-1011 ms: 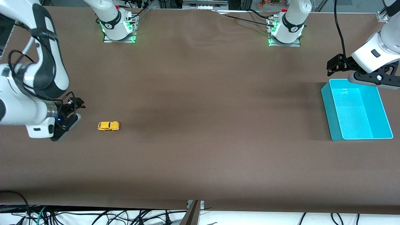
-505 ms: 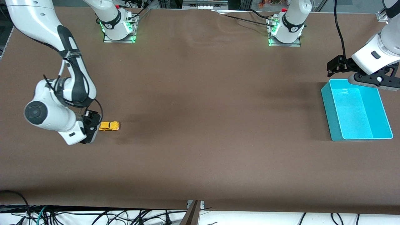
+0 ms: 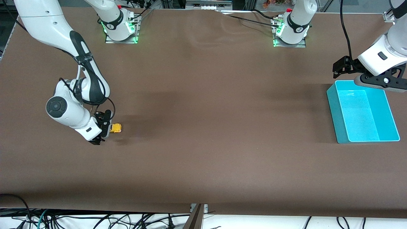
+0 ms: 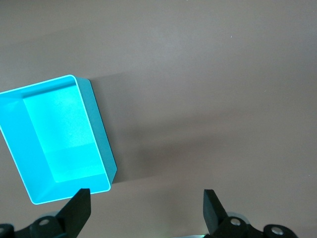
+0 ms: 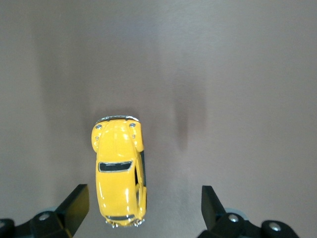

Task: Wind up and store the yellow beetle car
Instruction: 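Close the right gripper on the yellow car's body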

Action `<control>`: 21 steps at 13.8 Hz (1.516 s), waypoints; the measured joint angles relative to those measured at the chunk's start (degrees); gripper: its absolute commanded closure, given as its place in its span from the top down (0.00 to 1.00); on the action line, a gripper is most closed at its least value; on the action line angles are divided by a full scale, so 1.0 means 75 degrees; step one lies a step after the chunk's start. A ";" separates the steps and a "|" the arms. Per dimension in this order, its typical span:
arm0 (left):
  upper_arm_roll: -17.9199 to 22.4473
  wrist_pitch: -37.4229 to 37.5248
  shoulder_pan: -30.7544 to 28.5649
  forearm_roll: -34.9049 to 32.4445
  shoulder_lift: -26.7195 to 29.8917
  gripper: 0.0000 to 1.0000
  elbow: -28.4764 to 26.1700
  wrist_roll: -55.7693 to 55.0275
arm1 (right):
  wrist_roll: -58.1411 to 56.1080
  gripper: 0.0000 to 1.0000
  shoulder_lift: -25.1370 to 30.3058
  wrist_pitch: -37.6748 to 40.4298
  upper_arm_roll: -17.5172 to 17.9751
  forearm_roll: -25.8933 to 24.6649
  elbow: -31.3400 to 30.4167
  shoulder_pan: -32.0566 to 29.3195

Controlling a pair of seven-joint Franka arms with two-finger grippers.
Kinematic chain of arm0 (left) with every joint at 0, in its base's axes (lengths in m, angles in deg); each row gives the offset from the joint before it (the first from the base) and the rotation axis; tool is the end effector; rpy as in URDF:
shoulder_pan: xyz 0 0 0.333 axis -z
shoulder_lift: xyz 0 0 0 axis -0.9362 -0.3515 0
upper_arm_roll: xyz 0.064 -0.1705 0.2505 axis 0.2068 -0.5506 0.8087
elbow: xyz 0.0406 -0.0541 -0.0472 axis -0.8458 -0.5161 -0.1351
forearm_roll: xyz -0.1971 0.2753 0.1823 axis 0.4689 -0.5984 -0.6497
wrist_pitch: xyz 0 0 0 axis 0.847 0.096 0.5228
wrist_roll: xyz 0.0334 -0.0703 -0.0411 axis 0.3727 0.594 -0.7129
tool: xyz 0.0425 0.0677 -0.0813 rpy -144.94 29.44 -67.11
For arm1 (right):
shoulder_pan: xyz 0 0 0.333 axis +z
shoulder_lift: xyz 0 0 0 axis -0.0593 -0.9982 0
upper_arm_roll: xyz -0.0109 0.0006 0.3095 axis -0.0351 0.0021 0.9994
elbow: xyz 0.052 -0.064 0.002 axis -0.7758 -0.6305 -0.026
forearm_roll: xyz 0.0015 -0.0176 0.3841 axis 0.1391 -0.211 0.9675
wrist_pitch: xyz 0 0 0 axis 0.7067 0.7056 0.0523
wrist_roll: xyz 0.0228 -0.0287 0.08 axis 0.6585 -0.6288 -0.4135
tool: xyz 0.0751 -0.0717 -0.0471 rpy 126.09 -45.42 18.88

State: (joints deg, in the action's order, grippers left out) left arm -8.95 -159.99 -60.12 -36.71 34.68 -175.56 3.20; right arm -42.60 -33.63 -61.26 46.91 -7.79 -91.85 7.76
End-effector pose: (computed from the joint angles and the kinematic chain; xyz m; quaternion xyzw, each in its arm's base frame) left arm 0.5424 -0.0402 0.5836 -0.9936 0.0942 0.0542 0.0309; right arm 0.6297 0.0417 0.2109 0.7093 0.7046 0.0035 0.0194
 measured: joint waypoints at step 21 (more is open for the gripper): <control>0.0000 0.0002 0.0000 0.0000 -0.0009 1.00 0.0000 0.0000 | -0.0419 0.31 0.0132 -0.0320 -0.0022 0.0001 -0.0483 -0.0024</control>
State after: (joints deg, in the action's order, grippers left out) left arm -8.95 -159.97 -60.12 -36.71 34.62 -175.56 3.20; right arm -45.75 -32.64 -63.66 46.74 -7.78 -95.47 7.58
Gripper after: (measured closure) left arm 0.000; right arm 0.604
